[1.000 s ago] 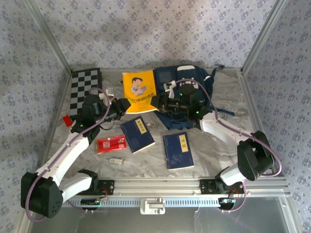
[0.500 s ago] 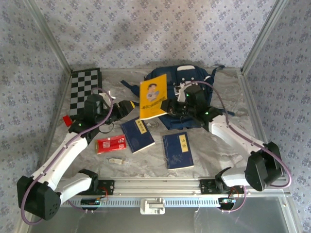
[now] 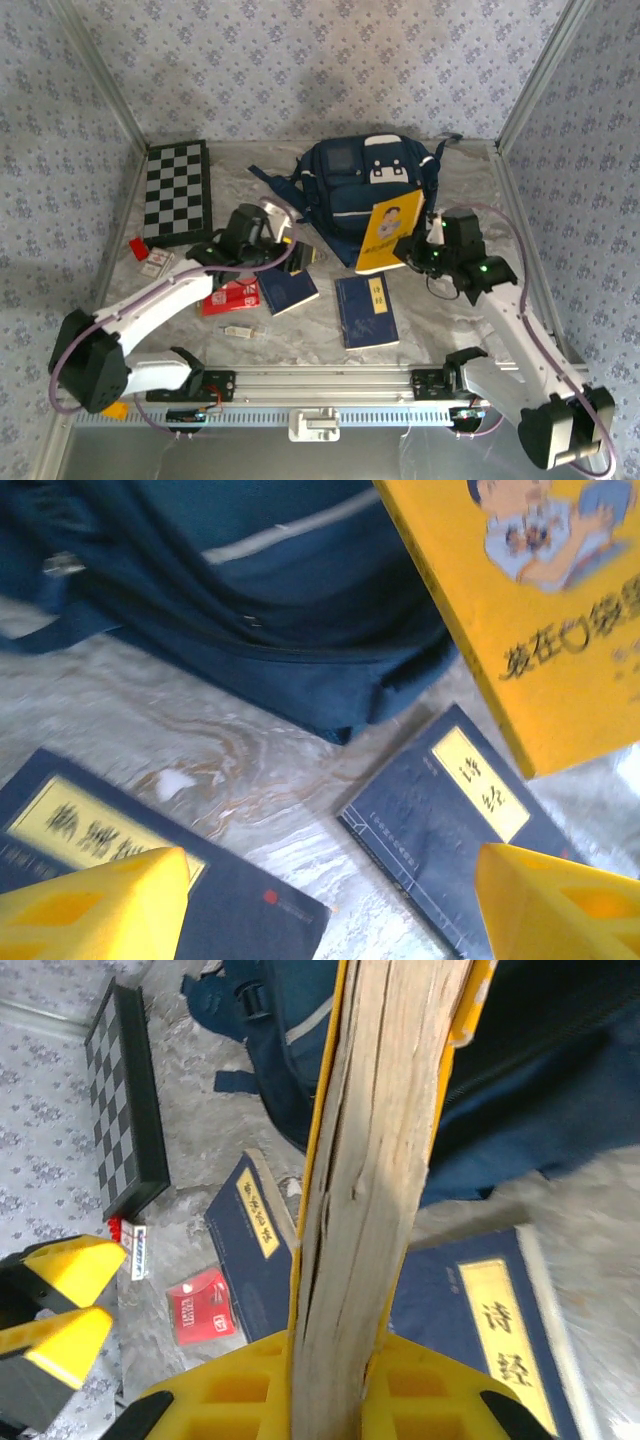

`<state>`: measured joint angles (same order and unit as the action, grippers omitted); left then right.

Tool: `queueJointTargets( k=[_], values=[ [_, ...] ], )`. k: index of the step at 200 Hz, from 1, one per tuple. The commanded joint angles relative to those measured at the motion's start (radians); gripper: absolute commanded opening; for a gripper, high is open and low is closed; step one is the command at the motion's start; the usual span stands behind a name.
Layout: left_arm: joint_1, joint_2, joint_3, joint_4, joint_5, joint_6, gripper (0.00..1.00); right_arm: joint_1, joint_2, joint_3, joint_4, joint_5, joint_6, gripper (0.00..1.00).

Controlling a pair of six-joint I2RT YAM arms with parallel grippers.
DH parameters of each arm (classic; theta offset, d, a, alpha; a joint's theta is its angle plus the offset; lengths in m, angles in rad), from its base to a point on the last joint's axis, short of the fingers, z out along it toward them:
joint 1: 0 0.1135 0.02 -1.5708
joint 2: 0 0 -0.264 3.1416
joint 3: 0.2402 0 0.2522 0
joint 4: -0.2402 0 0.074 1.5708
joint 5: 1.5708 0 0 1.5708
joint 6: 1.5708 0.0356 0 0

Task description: Pack books, pencil case, and school supplies into a backpack

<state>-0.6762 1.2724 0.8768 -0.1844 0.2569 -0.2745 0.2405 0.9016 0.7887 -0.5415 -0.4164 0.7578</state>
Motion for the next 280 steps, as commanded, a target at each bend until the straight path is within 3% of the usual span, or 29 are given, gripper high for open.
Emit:
queueJointTargets(
  k=[1, 52, 86, 152, 218, 246, 280],
  values=[
    [-0.053, 0.1, 0.091, 0.073, 0.004, 0.21, 0.74, -0.046, -0.076, -0.004, -0.106, -0.004, -0.049, 0.0],
    [-0.091, 0.415, 0.34, 0.065, -0.038, 0.334, 0.71, -0.138, -0.14, 0.02, -0.285, 0.025, -0.087, 0.0],
    [-0.091, 0.61, 0.562, -0.031, -0.082, 0.408, 0.71, -0.169, -0.153, 0.023, -0.324, 0.031, -0.086, 0.0],
    [-0.105, 0.857, 0.854, -0.163, -0.105, 0.627, 0.78, -0.185, -0.129, 0.024, -0.301, -0.015, -0.07, 0.0],
    [-0.118, 1.054, 1.068, -0.279, -0.175, 0.648, 0.79, -0.193, -0.129, 0.047, -0.314, -0.028, -0.075, 0.0],
    [-0.117, 1.074, 1.115, -0.281, -0.182, 0.632, 0.6, -0.194, -0.131, 0.063, -0.326, -0.035, -0.083, 0.0],
    [-0.117, 1.041, 1.118, -0.297, -0.177, 0.619, 0.14, -0.2, -0.142, 0.1, -0.38, -0.001, -0.099, 0.0]
  ],
)
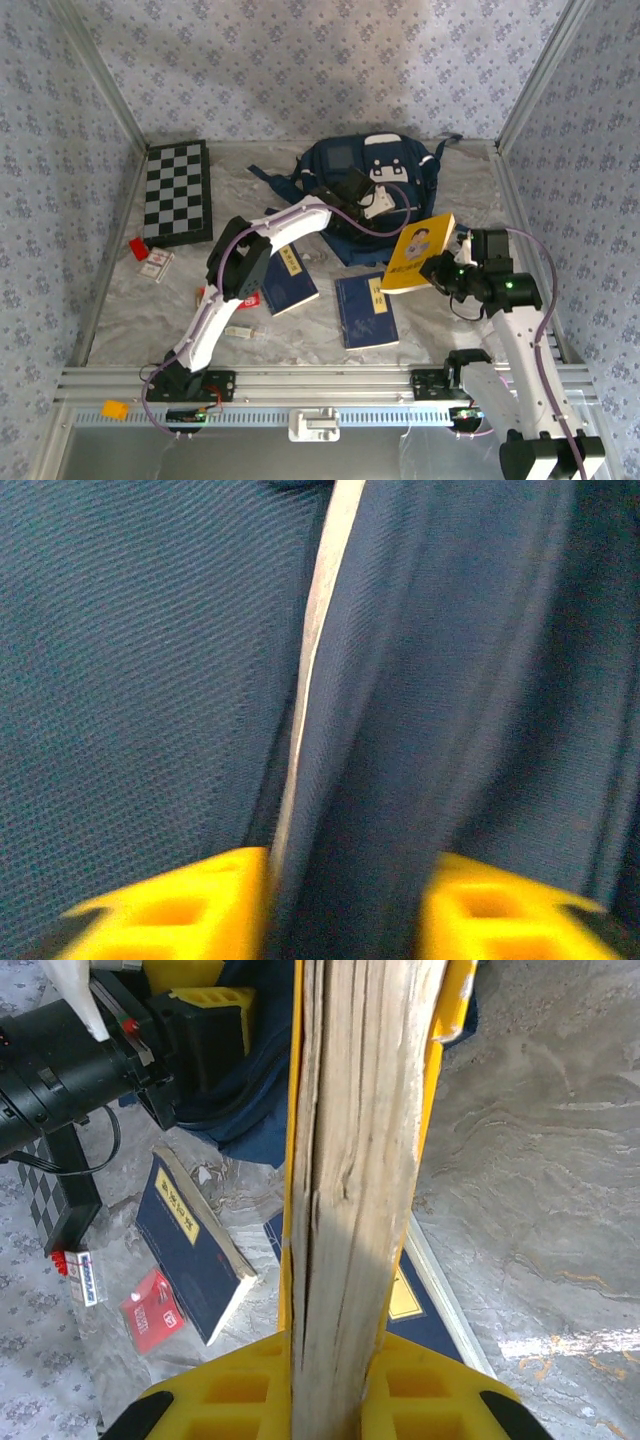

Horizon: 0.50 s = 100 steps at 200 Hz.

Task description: Pack books, pencil case, and school supplies into a backpack

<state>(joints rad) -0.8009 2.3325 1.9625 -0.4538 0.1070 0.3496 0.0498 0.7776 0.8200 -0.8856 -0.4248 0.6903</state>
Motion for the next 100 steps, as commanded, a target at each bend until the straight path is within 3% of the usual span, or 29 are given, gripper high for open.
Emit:
queueJointTargets(
  k=[1, 13, 62, 100],
  values=[
    [0.008, -0.021, 0.033, -0.028, -0.026, -0.006, 0.12, -0.01, -0.02, 0.07, -0.037, 0.007, -0.032, 0.0],
    [0.009, -0.045, 0.032, -0.037, -0.028, -0.015, 0.0, -0.01, -0.026, 0.087, -0.056, 0.009, -0.034, 0.0],
    [0.013, -0.191, 0.032, -0.045, -0.115, -0.144, 0.0, -0.011, -0.058, 0.194, -0.214, 0.108, -0.032, 0.0],
    [0.023, -0.264, 0.074, -0.055, -0.136, -0.21, 0.0, -0.008, -0.038, 0.202, -0.159, 0.053, -0.054, 0.0]
  ],
)
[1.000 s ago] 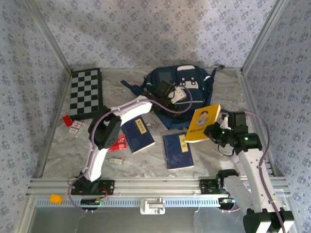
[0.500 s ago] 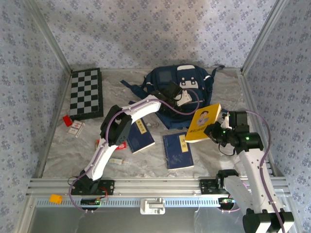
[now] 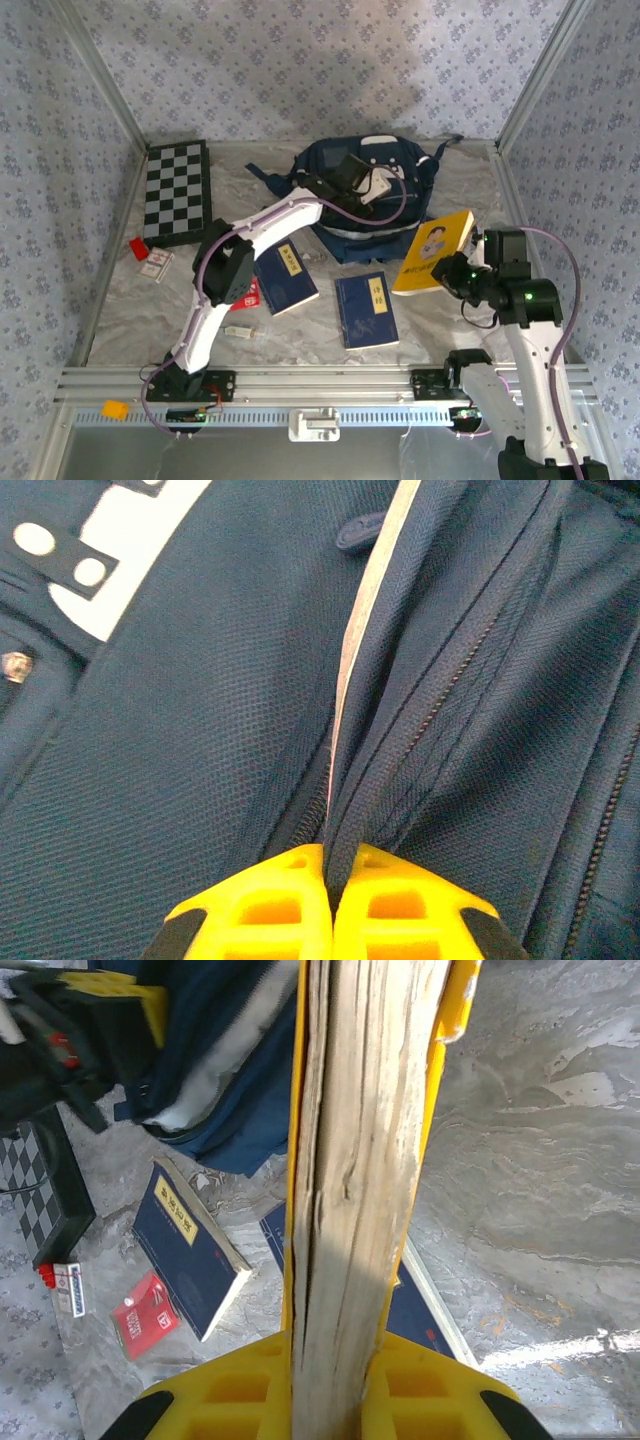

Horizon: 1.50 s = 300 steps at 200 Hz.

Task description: Pack books, pencil case, and school supplies into a backpack

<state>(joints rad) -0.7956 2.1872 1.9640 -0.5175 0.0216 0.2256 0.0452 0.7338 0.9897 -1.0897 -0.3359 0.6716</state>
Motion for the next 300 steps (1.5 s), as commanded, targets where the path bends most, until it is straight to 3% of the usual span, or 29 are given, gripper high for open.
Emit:
queueJointTargets(
  k=[1, 24, 47, 80, 132, 189, 231, 257, 277, 300],
  values=[
    [0.018, -0.12, 0.075, 0.007, -0.052, -0.086, 0.0, -0.002, 0.007, 0.03, 0.048, -0.041, -0.034, 0.0],
    [0.041, -0.13, 0.128, -0.008, -0.081, -0.124, 0.0, 0.016, 0.034, 0.012, 0.152, -0.103, -0.008, 0.01],
    [0.092, -0.151, 0.141, 0.012, 0.075, -0.159, 0.0, 0.052, 0.075, 0.009, 0.229, -0.127, 0.004, 0.02],
    [0.136, -0.152, 0.17, 0.037, 0.176, -0.164, 0.0, 0.13, 0.147, -0.08, 0.472, -0.15, 0.087, 0.03],
    [0.144, -0.119, 0.257, -0.043, 0.262, -0.152, 0.0, 0.294, 0.385, -0.077, 0.819, -0.027, 0.065, 0.03],
    [0.154, -0.132, 0.246, -0.062, 0.28, -0.113, 0.0, 0.291, 0.643, -0.09, 1.179, -0.039, 0.064, 0.04],
    [0.184, -0.145, 0.209, -0.05, 0.313, -0.098, 0.0, 0.293, 0.83, -0.055, 1.329, -0.063, 0.055, 0.05],
    [0.215, -0.143, 0.199, -0.039, 0.386, -0.123, 0.0, 0.297, 0.944, 0.016, 1.316, -0.069, 0.035, 0.06],
    [0.22, -0.14, 0.192, -0.055, 0.4, -0.075, 0.0, 0.296, 1.034, 0.063, 1.307, -0.044, 0.011, 0.13],
    [0.233, -0.129, 0.193, -0.091, 0.38, -0.051, 0.0, 0.287, 1.1, 0.112, 1.249, -0.021, -0.035, 0.34]
  ],
)
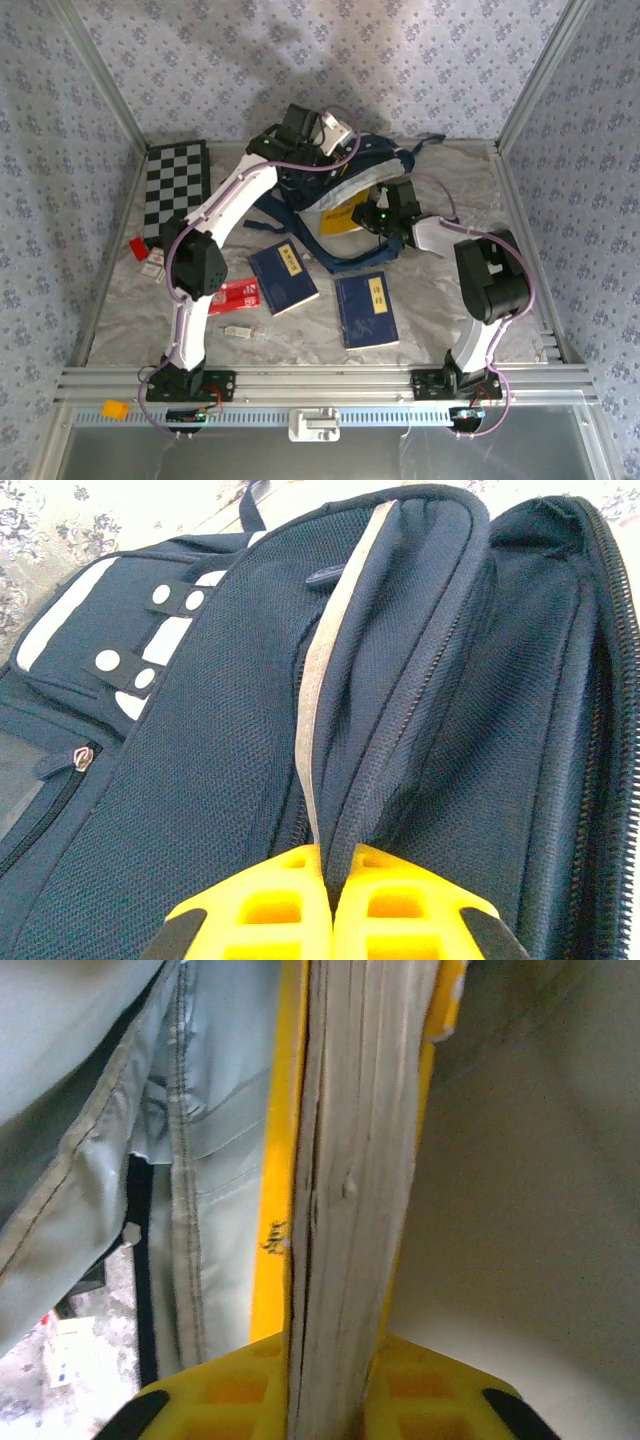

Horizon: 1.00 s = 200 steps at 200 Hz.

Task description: Pack books, pencil case, and school supplies into a backpack

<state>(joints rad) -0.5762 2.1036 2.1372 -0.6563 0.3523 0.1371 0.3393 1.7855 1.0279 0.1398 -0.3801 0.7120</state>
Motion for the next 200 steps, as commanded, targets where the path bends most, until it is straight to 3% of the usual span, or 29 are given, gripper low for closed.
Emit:
queueJointTargets(
  k=[1, 14, 35, 71, 87, 114, 153, 200],
  values=[
    [0.014, -0.045, 0.019, 0.047, 0.051, 0.039, 0.0, -0.008, 0.05, 0.077, 0.016, 0.022, -0.074, 0.35],
    [0.022, -0.048, 0.006, 0.046, 0.077, 0.038, 0.0, -0.008, 0.063, 0.102, -0.05, 0.033, -0.119, 0.47],
    [0.027, -0.05, -0.006, 0.053, 0.066, 0.036, 0.0, -0.002, 0.018, 0.08, -0.111, 0.112, -0.121, 0.59],
    [0.031, -0.047, -0.015, 0.065, 0.083, 0.019, 0.0, 0.068, -0.071, 0.078, -0.321, 0.318, -0.109, 0.68],
    [0.031, -0.049, -0.03, 0.079, 0.085, 0.02, 0.0, 0.103, -0.076, 0.074, -0.339, 0.318, -0.102, 0.68],
    [0.031, -0.048, -0.04, 0.083, 0.11, 0.017, 0.0, 0.148, -0.03, 0.086, -0.351, 0.283, -0.091, 0.41],
    [0.032, -0.041, -0.037, 0.08, 0.106, 0.018, 0.0, 0.167, 0.055, 0.095, -0.291, 0.258, -0.053, 0.26],
    [0.032, -0.049, -0.04, 0.066, 0.105, 0.031, 0.0, 0.117, 0.099, 0.139, -0.181, 0.352, -0.075, 0.11]
  ],
)
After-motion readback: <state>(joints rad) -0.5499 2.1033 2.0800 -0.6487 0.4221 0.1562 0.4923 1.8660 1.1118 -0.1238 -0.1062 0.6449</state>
